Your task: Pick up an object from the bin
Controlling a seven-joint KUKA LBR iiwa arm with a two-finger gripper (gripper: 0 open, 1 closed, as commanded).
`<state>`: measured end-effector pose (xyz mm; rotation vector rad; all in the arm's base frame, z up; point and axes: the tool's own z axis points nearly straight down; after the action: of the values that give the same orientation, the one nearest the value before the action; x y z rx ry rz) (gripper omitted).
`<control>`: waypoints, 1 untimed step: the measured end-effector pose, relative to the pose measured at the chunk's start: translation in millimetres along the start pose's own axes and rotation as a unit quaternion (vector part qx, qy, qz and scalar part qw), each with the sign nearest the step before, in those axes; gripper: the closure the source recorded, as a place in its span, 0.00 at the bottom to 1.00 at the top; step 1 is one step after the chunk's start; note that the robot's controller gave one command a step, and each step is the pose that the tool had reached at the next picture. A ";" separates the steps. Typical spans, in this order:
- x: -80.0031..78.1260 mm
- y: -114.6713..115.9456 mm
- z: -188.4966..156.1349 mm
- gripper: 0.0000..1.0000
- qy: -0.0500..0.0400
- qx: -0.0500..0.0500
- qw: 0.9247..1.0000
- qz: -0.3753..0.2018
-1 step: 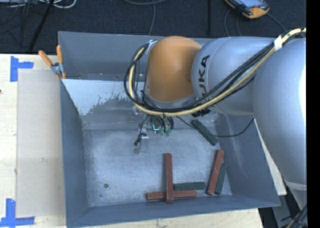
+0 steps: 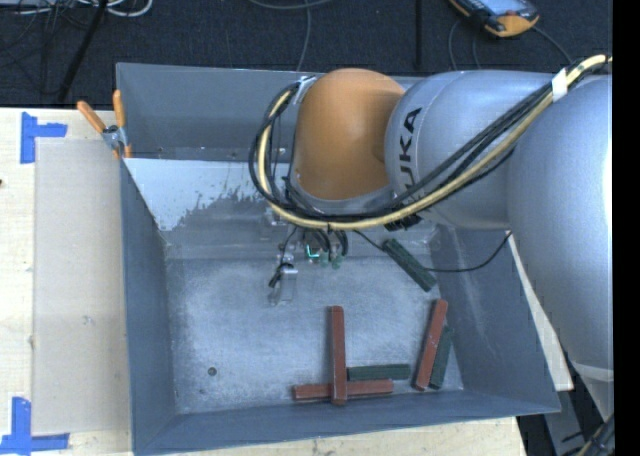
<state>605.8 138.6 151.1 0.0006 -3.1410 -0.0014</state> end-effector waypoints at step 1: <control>22.1 -50.5 53.3 0.00 -0.002 -0.001 1.000 0.003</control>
Offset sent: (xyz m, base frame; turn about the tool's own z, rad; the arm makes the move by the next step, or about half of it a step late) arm -0.0398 -0.0492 -0.0798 0.0080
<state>583.7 88.2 97.8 -0.0085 -3.1458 -0.0033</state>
